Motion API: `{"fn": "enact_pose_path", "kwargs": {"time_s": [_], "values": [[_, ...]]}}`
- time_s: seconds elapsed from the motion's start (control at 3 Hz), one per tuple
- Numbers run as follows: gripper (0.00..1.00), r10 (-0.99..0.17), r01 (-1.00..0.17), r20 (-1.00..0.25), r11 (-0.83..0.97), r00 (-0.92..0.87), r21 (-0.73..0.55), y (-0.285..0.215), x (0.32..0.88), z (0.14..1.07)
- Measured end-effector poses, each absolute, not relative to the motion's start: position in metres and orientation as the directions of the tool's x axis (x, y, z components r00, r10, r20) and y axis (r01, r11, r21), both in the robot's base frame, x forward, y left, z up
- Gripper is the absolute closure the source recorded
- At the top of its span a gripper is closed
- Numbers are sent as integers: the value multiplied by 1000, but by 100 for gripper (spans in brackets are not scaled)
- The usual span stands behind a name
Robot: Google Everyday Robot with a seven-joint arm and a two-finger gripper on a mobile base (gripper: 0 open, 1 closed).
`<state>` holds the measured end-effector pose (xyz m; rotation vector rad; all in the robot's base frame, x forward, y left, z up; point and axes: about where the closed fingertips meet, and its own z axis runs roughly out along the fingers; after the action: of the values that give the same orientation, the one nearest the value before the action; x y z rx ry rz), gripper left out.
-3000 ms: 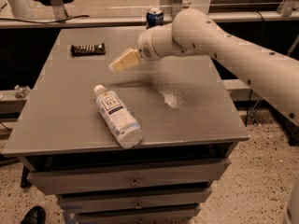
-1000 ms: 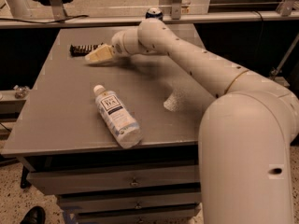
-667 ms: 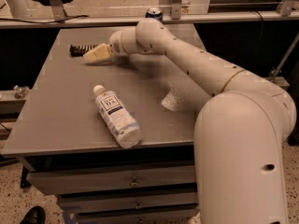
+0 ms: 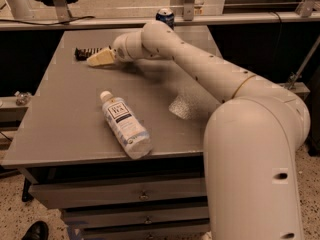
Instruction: Pick rxbar chocolate
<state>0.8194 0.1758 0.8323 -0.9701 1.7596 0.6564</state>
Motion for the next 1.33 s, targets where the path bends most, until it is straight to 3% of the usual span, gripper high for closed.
{"fn": "enact_pose_path", "kwargs": {"time_s": [1.0,1.33], "values": [[88,-318,-843,-928,538,-193,-10,173,820,833],[100,-316,-837,-930,547,-185,-19,165,821,839]]}}
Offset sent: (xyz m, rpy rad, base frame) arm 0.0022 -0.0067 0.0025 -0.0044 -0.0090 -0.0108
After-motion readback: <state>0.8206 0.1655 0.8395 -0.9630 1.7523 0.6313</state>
